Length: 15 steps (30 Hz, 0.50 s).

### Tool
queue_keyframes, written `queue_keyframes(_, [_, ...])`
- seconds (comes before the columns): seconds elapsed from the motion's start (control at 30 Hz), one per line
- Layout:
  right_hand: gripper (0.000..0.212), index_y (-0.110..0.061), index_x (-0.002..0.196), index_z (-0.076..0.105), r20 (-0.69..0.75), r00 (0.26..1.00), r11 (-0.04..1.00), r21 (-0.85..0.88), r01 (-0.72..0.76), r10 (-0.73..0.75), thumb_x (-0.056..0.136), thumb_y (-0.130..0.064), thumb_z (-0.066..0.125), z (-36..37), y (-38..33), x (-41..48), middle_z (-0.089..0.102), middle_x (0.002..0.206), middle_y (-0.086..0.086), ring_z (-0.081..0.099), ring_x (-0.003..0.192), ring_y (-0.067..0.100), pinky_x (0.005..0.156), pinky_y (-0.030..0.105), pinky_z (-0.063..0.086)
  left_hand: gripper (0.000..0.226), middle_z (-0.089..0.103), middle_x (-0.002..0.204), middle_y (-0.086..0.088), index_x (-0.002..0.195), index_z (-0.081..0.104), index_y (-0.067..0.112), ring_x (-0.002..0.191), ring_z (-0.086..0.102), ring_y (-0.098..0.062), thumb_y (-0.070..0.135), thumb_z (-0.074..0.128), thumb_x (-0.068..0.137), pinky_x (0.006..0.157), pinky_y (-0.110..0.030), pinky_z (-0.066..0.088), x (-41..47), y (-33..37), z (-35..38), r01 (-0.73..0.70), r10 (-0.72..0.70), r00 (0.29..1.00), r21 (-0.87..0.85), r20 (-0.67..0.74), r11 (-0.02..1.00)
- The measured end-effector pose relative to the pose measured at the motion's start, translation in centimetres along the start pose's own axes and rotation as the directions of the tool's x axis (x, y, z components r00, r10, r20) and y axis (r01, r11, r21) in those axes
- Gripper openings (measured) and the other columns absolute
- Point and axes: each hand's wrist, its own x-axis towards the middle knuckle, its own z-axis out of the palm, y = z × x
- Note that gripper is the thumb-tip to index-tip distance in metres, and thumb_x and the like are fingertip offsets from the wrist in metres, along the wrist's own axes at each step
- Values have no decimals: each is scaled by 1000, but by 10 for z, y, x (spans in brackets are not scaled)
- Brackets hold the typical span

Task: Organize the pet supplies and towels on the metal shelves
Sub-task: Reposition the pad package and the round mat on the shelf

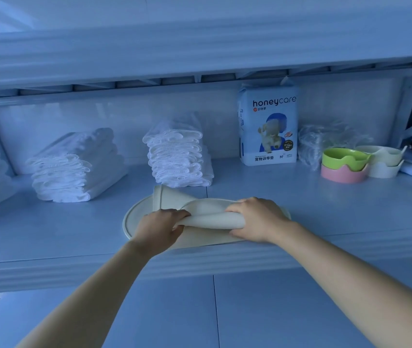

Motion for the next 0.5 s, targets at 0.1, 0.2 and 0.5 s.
queue_keyframes(0.1, [23, -29, 97, 63, -56, 998, 999, 28, -26, 28, 74, -28, 61, 3, -1, -6, 59, 98, -8, 57, 91, 19, 71, 31, 47, 35, 62, 113, 9, 128, 49, 32, 101, 58, -21, 28, 44, 94, 69, -29, 39, -18, 4, -8, -40, 41, 999, 8, -20, 999])
queue_keyframes(0.2, [21, -29, 97, 63, -104, 994, 999, 19, -26, 28, 77, -22, 59, 5, -4, -11, 61, 96, -7, 57, 89, 20, 67, 29, 42, 35, 62, 109, 10, 126, 49, 33, 98, 58, -20, 26, 45, 92, 67, -28, 40, -30, 7, -13, -41, 41, 999, -5, -27, 999])
queue_keyframes(0.5, [39, -33, 101, 63, -191, 981, 997, 74, -9, 23, 75, -7, 52, 3, 16, -8, 65, 97, -8, 57, 89, 21, 63, 27, 32, 50, 55, 119, 14, 126, 47, 34, 106, 53, -15, 17, 56, 80, 68, -23, 35, -25, 22, -18, -3, 1, 997, -40, -71, 999])
